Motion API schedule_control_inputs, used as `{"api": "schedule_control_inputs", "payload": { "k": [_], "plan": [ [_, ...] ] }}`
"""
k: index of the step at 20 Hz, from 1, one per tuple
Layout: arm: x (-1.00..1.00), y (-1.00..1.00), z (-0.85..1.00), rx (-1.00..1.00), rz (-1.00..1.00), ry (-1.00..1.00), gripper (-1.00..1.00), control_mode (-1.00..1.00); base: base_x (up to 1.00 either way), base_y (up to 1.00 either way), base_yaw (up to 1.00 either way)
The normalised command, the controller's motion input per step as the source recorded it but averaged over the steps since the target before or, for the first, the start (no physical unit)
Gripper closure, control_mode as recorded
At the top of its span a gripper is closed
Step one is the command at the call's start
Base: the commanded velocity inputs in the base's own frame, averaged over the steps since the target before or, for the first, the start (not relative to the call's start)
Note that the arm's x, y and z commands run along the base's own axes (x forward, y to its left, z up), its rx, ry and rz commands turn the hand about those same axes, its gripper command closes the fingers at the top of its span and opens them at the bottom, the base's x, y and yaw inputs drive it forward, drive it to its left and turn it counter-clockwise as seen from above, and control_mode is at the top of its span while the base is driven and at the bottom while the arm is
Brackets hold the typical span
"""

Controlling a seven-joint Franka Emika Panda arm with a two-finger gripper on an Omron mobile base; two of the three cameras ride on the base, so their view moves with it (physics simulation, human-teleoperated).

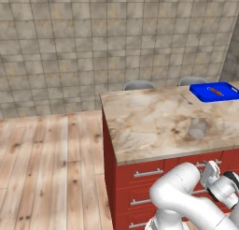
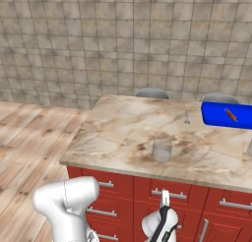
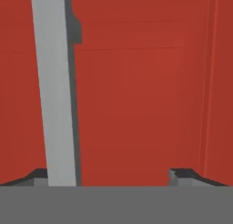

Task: Take the tongs from the drawer on the right and place them on the dining counter next to the tray containing the kebab skewer.

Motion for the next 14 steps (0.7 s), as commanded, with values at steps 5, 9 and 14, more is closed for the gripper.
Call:
{"api": "schedule_control_inputs", "payload": {
  "k": [5,9,14],
  "plan": [
    [0.0,0.0,0.0,0.0,0.0,0.0,1.0,-1.0,0.0,0.0,0.0],
    [0.0,0.0,0.0,0.0,0.0,0.0,1.0,-1.0,0.0,0.0,0.0],
    [0.0,0.0,0.0,0.0,0.0,0.0,1.0,-1.0,0.0,0.0,0.0]
  ]
}}
